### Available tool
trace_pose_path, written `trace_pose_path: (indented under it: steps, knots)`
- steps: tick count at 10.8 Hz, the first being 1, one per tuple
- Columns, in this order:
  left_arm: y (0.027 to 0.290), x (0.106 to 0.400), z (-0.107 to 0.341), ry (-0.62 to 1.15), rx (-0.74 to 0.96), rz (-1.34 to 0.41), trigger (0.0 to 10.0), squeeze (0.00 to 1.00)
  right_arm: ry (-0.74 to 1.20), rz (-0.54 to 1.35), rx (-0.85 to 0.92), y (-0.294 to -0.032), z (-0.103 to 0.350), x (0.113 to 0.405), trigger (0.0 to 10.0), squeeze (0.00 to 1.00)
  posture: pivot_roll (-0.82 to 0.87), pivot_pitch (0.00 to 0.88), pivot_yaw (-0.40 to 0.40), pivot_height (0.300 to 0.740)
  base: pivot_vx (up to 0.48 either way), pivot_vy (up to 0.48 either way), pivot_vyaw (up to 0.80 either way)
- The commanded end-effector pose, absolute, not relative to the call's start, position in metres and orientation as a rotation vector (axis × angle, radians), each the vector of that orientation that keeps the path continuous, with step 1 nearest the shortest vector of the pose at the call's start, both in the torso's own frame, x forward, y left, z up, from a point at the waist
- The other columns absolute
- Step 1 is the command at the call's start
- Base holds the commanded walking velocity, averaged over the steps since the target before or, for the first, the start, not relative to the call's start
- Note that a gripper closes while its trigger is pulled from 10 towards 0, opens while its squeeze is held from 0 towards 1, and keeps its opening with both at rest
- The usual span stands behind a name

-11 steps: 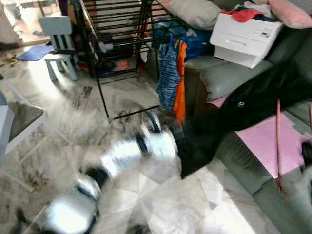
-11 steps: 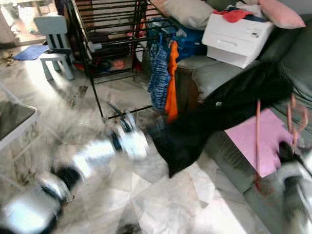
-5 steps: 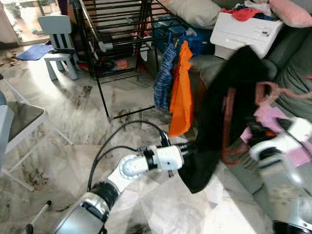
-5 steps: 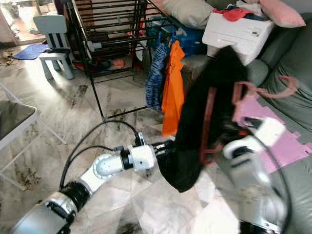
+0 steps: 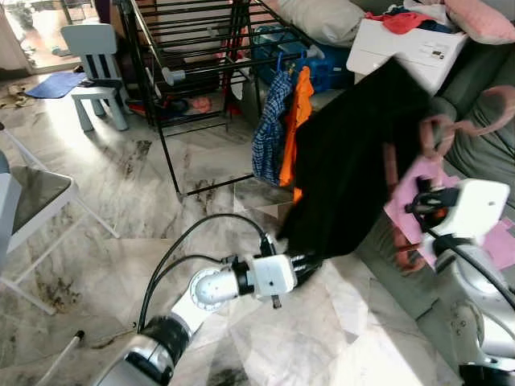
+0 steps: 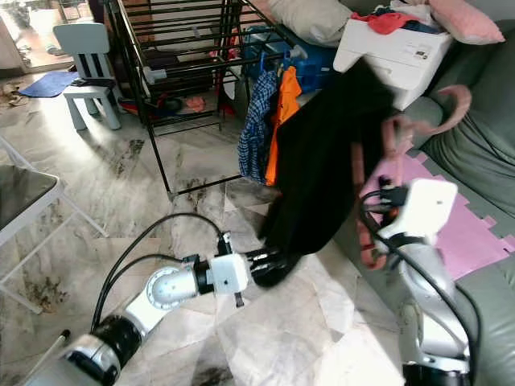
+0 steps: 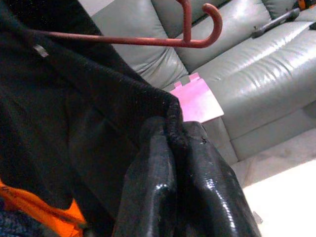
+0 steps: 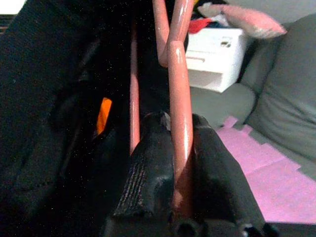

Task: Hang hanger

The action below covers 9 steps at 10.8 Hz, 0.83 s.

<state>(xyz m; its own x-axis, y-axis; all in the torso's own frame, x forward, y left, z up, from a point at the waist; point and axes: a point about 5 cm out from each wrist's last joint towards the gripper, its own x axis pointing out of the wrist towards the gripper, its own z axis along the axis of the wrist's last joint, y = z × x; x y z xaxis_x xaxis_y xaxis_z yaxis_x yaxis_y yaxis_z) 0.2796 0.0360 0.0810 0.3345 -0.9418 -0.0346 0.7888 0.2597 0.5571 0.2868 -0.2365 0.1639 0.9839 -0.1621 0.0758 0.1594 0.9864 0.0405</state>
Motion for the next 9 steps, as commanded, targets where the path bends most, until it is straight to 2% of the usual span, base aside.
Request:
trace_pose_path:
  steps: [1,2,4,5,6,9]
  knots:
    - [0.038,0.279,0.08,-0.321,0.537,-1.212,10.0,0.0,-0.171,-0.224,-0.011,-0.247,0.181,0.289,10.0,0.0,0.02,0.0,-0.031,0.74,0.0,0.0,0.0]
    - [0.039,0.279,0.079,-0.296,0.523,-1.204,10.0,0.0,-0.193,-0.288,-0.025,-0.258,0.182,0.29,10.0,0.0,0.03,0.0,-0.033,0.74,0.0,0.0,0.0]
    - [0.038,0.277,0.067,-0.172,0.48,-1.247,10.0,0.0,-0.212,-0.285,0.042,-0.254,0.183,0.294,10.0,0.0,0.02,0.0,-0.033,0.74,0.0,0.0,0.0]
    - [0.038,0.277,0.061,-0.109,0.462,-1.267,10.0,1.0,-0.224,-0.252,0.046,-0.244,0.184,0.297,10.0,0.0,0.02,0.0,-0.031,0.74,0.0,0.0,0.0]
    - [0.039,0.277,0.058,-0.067,0.462,-1.274,10.0,1.0,-0.241,-0.203,0.039,-0.234,0.186,0.299,10.0,0.0,0.02,0.0,-0.031,0.74,0.0,0.0,0.0]
    - [0.042,0.275,0.051,0.009,0.423,-1.283,10.0,1.0,-0.254,-0.138,0.035,-0.225,0.184,0.298,10.0,0.0,0.02,0.0,-0.032,0.74,0.0,0.0,0.0]
